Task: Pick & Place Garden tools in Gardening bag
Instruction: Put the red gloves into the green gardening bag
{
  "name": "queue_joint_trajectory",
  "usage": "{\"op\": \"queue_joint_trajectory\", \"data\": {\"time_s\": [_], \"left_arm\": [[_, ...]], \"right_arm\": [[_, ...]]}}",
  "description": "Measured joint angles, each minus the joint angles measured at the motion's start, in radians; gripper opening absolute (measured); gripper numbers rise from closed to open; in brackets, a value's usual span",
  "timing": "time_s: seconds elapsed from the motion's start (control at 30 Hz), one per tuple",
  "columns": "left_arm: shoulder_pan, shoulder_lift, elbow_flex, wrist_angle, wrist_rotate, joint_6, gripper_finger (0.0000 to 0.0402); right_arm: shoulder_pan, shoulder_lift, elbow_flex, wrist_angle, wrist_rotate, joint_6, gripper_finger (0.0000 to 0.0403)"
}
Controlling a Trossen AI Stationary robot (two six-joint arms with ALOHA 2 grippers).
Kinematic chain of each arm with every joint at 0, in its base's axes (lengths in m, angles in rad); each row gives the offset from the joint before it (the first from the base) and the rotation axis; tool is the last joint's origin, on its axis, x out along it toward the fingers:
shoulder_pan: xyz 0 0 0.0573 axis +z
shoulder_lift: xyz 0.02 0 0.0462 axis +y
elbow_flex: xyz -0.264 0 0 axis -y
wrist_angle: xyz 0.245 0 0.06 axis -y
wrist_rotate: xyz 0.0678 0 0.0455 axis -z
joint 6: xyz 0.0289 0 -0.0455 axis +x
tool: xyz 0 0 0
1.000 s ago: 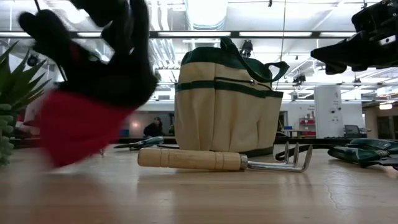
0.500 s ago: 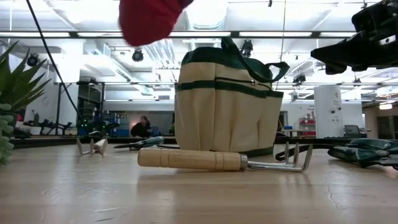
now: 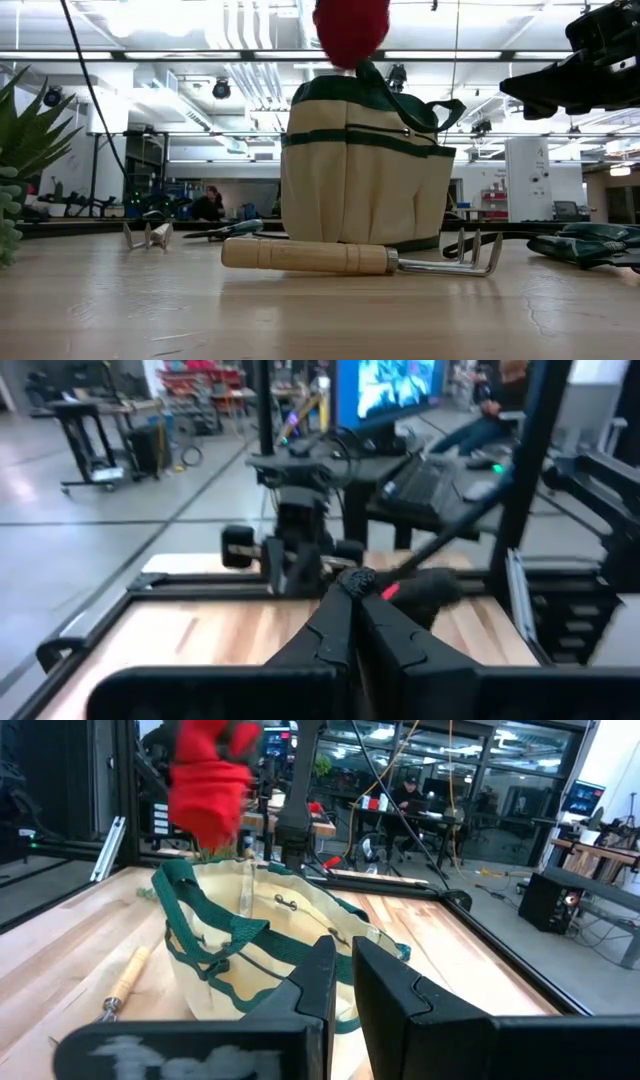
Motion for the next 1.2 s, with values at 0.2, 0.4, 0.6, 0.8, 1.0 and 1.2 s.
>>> {"op": "queue_joint_trajectory", "data": {"time_s": [0.2, 0.4, 0.6, 0.8, 1.0, 1.2], "left_arm": [[0.061, 0.077, 0.000, 0.033, 0.000, 0.004, 0.0012], [0.113, 0.130, 0.000, 0.047, -0.009, 0.004, 0.0009], [0.131, 0.160, 0.000, 0.048, -0.008, -0.021, 0.0012], [0.119, 0.180, 0.000, 0.010, 0.007, -0.050, 0.0012], [0.117, 0.175, -0.016, -0.060, 0.012, -0.076, 0.0013], [0.117, 0.176, -0.041, -0.082, 0.048, -0.100, 0.0016]], "right_arm": [[0.000, 0.000, 0.000, 0.000, 0.000, -0.001, 0.0034], [0.000, 0.000, 0.000, 0.000, 0.000, 0.001, 0.0034], [0.000, 0.000, 0.000, 0.000, 0.000, -0.001, 0.0034], [0.000, 0.000, 0.000, 0.000, 0.000, 0.001, 0.0034], [0.000, 0.000, 0.000, 0.000, 0.000, -0.001, 0.0034], [0.000, 0.000, 0.000, 0.000, 0.000, 0.001, 0.0034]]}}
